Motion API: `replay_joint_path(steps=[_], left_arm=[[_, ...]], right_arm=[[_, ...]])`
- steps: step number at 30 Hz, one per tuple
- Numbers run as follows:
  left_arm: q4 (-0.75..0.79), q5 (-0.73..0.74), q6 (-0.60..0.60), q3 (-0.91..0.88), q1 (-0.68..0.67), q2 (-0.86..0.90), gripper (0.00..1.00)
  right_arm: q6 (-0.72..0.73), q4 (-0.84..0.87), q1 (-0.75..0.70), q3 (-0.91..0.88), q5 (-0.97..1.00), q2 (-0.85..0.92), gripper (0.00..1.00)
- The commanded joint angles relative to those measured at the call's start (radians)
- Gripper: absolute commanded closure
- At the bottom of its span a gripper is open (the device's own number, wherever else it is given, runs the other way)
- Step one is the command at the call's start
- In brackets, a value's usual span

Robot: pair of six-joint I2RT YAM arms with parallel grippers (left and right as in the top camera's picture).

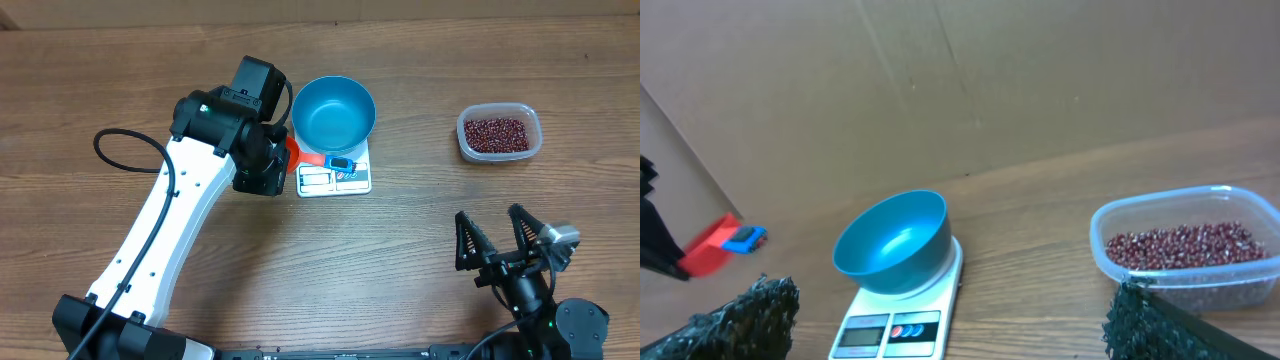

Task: Scoop item into bowl and weigh 150g on scale
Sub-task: 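Move the right gripper to the scoop's blue handle and grasp it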

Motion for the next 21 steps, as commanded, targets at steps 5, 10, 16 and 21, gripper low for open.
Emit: replay_joint_path(steps=[5, 10, 16, 21], left_arm=[[0.000, -0.002, -0.025, 0.018, -0.006, -0.024, 0.96], [0.000, -0.002, -0.025, 0.018, -0.006, -0.024, 0.96], [0.000, -0.019, -0.025, 0.018, -0.007, -0.024, 0.96], [0.000, -0.027, -0.026, 0.018, -0.006, -0.024, 0.96]], right_arm=[[0.112, -0.027, 0.004, 0.126, -0.035, 0.168, 0.00], [0.112, -0.026, 0.004, 0.241, -0.152, 0.425, 0.00], [0.114, 0.012, 0.004, 0.394, -0.365, 0.741, 0.00], [0.348, 0.245, 0.004, 0.398, -0.713, 0.910, 0.00]])
